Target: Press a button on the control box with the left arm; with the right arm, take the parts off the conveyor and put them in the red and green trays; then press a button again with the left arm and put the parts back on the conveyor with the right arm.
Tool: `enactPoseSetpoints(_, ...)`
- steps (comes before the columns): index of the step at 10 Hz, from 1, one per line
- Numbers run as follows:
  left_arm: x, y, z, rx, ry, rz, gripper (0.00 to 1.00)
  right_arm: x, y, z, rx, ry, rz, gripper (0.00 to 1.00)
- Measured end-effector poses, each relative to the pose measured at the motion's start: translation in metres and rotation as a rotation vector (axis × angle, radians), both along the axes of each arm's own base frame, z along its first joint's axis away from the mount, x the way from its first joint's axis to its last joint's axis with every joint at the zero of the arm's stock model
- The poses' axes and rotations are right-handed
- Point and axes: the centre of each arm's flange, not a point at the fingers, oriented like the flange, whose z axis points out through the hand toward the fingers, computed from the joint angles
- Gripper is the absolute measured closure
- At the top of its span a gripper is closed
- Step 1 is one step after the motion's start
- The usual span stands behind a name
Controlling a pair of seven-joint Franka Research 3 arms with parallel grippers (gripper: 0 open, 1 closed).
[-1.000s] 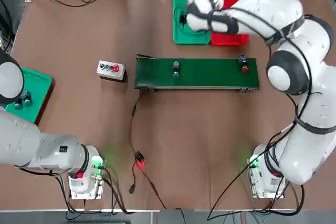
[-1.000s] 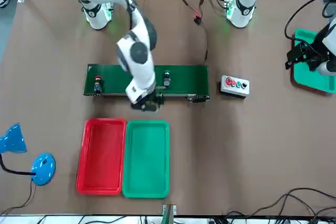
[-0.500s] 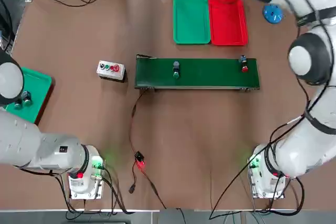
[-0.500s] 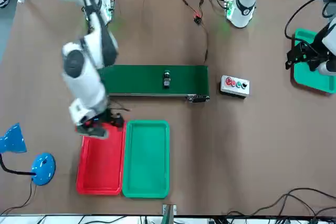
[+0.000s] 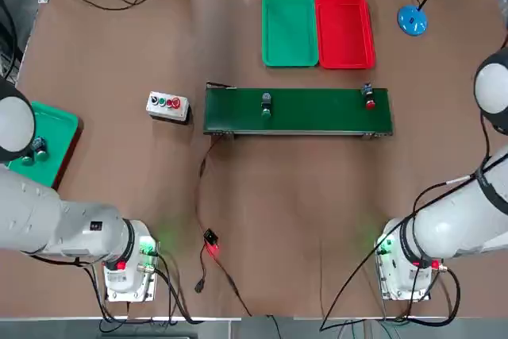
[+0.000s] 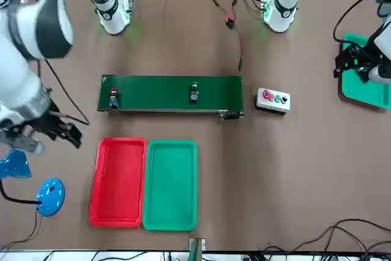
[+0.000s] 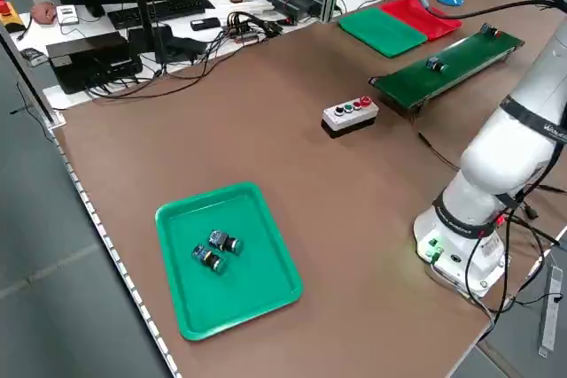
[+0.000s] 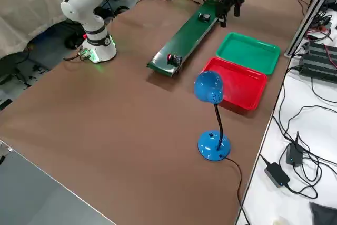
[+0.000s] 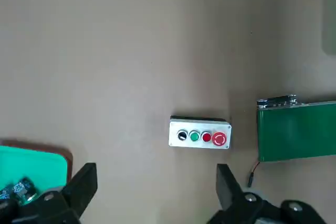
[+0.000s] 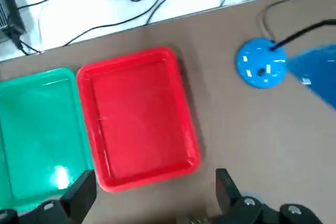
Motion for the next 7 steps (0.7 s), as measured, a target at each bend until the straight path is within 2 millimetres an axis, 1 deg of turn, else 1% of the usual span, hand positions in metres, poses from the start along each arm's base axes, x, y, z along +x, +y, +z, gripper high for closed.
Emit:
enactPoseSetpoints(1, 0.0, 0.0, 0.0, 0.0, 0.0, 0.0, 0.0, -0.008, -0.014, 0.018, 0.035, 0.031, 0.018, 0.0)
enactPoseSetpoints(2, 0.0, 0.0, 0.0, 0.0, 0.0, 0.0, 0.0, -0.019, -0.032, 0.038, 0.086, 0.046, 0.045, 0.0)
enactPoseSetpoints(3, 0.0, 0.0, 0.0, 0.0, 0.0, 0.001, 0.0, -0.034, -0.05, 0.057, 0.105, 0.061, 0.061, 0.0)
enactPoseSetpoints(4, 0.0, 0.0, 0.0, 0.0, 0.0, 0.001, 0.0, -0.051, -0.055, 0.076, 0.109, 0.068, 0.069, 0.0)
enactPoseSetpoints(5, 0.0, 0.0, 0.0, 0.0, 0.0, 0.002, 0.0, -0.065, -0.054, 0.091, 0.109, 0.058, 0.074, 0.0)
enactPoseSetpoints(6, 0.0, 0.0, 0.0, 0.0, 0.0, 0.001, 0.0, -0.076, -0.055, 0.099, 0.109, 0.049, 0.073, 0.0)
enactPoseSetpoints(7, 0.0, -0.001, 0.0, 0.0, 0.001, -0.001, 0.0, -0.081, -0.057, 0.101, 0.109, 0.048, 0.069, 0.0)
